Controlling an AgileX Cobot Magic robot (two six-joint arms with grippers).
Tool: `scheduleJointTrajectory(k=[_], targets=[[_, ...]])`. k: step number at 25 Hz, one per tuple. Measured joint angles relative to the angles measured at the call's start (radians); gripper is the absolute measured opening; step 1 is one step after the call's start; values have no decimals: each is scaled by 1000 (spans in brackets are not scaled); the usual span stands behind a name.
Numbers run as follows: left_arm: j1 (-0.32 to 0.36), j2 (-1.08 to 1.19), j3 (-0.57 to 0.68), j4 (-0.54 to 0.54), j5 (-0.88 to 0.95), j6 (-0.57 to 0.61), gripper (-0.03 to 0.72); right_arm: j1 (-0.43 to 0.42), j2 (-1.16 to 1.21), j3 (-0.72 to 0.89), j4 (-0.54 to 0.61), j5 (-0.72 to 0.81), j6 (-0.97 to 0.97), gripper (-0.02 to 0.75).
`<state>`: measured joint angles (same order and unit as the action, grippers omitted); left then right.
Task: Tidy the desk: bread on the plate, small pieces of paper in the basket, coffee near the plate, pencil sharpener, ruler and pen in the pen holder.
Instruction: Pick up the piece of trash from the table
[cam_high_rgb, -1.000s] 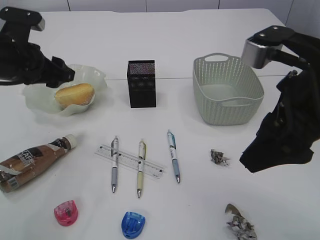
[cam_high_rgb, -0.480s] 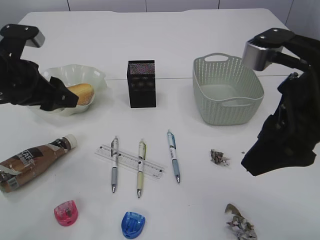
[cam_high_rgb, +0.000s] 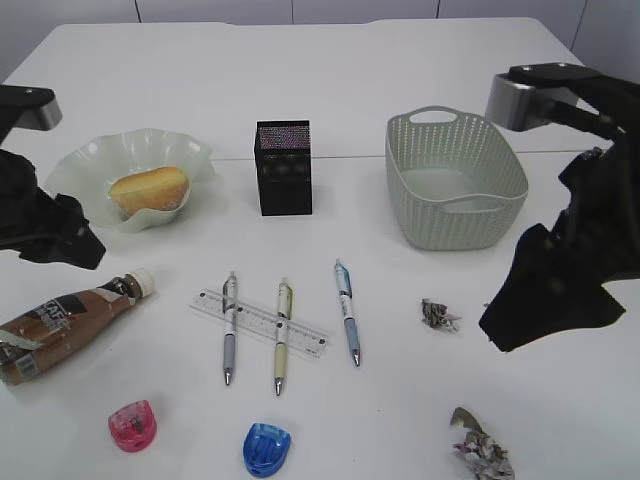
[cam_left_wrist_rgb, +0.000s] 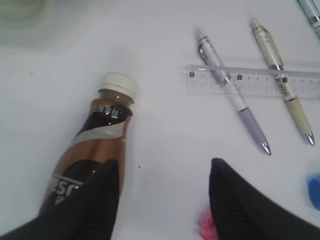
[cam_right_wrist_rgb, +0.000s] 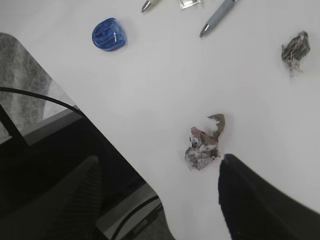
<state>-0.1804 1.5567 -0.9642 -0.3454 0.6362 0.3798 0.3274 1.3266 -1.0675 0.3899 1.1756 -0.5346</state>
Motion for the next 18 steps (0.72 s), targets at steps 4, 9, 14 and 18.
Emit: scheduleJointTrajectory(k=[4,9,14,18], targets=[[0,-74,0,134,41,-114,424,0,0,0,0,25,193,532],[0,-148,0,209,132,-199,424,0,0,0,0,41,283,532],[0,-208,0,215,185,-260,424,0,0,0,2,43,312,532],[0,-239,14,222,210,-268,424,0,0,0,3,42,353,532]])
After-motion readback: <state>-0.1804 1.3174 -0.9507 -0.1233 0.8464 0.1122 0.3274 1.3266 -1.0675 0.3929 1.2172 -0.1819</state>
